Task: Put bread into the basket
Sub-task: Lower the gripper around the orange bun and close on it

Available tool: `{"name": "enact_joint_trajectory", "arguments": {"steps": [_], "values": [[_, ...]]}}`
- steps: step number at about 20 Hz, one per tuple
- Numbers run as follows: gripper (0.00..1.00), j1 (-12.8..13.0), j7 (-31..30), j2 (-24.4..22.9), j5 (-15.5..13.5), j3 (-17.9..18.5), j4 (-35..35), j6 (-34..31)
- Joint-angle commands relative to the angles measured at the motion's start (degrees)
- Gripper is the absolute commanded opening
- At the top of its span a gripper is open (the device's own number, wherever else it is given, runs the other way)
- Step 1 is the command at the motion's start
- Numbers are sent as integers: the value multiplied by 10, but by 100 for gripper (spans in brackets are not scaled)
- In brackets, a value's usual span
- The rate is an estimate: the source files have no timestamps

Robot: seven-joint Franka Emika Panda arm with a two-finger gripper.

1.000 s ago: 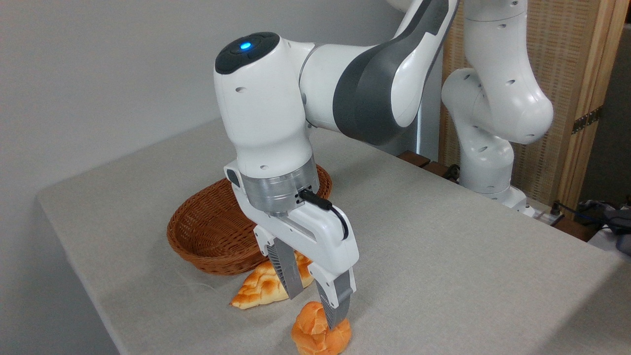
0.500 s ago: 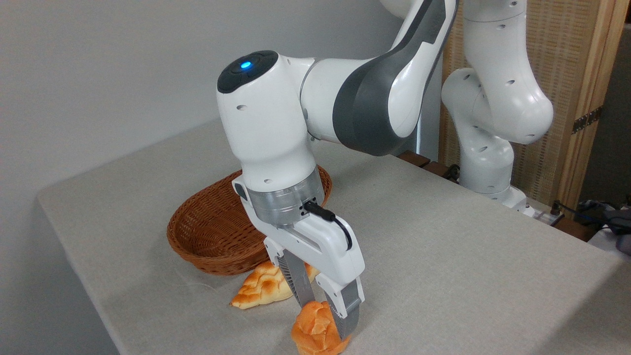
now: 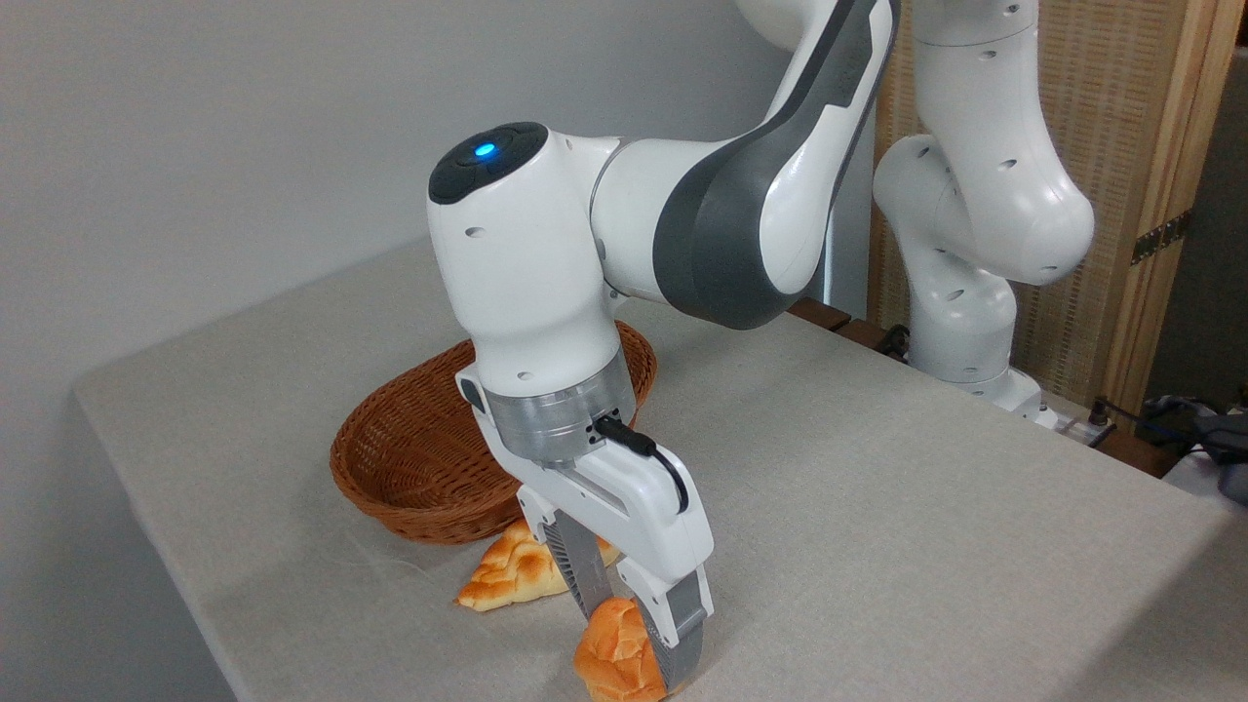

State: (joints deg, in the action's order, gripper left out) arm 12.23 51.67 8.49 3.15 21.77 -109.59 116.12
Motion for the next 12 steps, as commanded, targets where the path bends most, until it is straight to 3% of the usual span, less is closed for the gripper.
{"name": "enact_joint_trajectory", "arguments": {"steps": [1, 3, 7, 9, 12], "values": [[100, 4, 9, -1, 8, 5, -11, 16], [98, 4, 9, -1, 8, 5, -16, 16], [61, 4, 9, -1, 8, 5, -19, 16], [53, 4, 9, -1, 8, 5, -19, 15], [50, 4, 9, -1, 8, 5, -19, 15]]}}
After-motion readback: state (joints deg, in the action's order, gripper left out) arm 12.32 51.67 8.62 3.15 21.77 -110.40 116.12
